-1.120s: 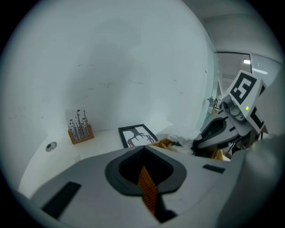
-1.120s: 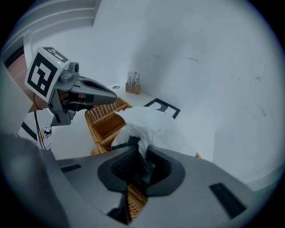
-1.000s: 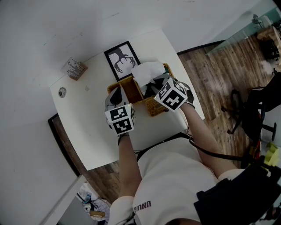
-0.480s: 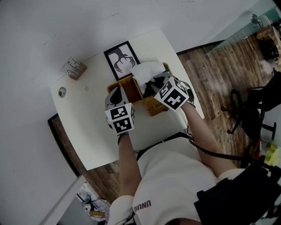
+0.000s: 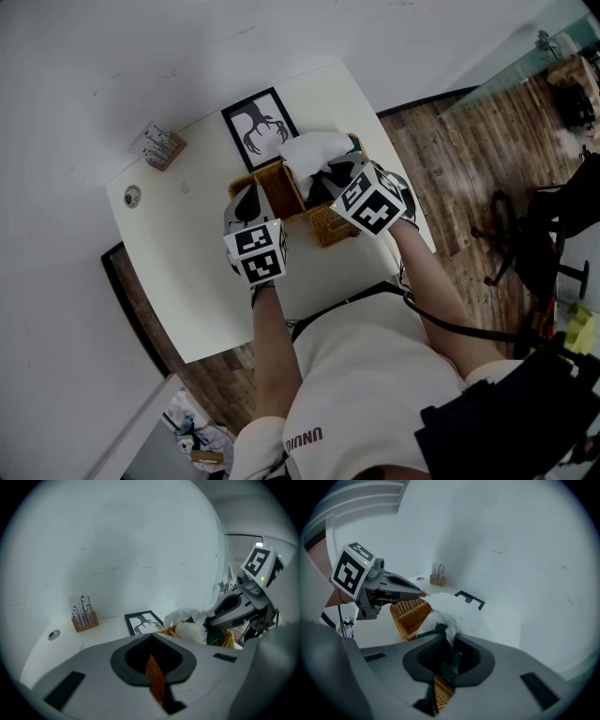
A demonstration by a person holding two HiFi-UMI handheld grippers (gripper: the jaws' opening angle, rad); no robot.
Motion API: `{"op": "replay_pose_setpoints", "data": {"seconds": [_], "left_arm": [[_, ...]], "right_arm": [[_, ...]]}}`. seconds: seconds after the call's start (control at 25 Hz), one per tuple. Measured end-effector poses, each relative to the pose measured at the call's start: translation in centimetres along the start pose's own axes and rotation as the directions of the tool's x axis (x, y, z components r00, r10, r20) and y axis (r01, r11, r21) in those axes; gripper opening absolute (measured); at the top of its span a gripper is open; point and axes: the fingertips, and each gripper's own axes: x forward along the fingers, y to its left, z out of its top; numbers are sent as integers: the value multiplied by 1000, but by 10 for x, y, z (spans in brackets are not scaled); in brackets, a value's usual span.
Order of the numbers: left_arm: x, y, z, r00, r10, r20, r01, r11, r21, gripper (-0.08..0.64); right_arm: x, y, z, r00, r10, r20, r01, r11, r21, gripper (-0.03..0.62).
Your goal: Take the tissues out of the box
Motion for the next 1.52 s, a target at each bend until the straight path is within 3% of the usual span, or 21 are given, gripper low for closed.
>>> {"op": "replay_pose_setpoints", "data": {"seconds": [1.52], "left_arm": [[0,0,0,1000,0,5,0,1000,0,12]], "right_arm": [[-19,-9,18,998,-38,44,38,999,-10,57]]}}
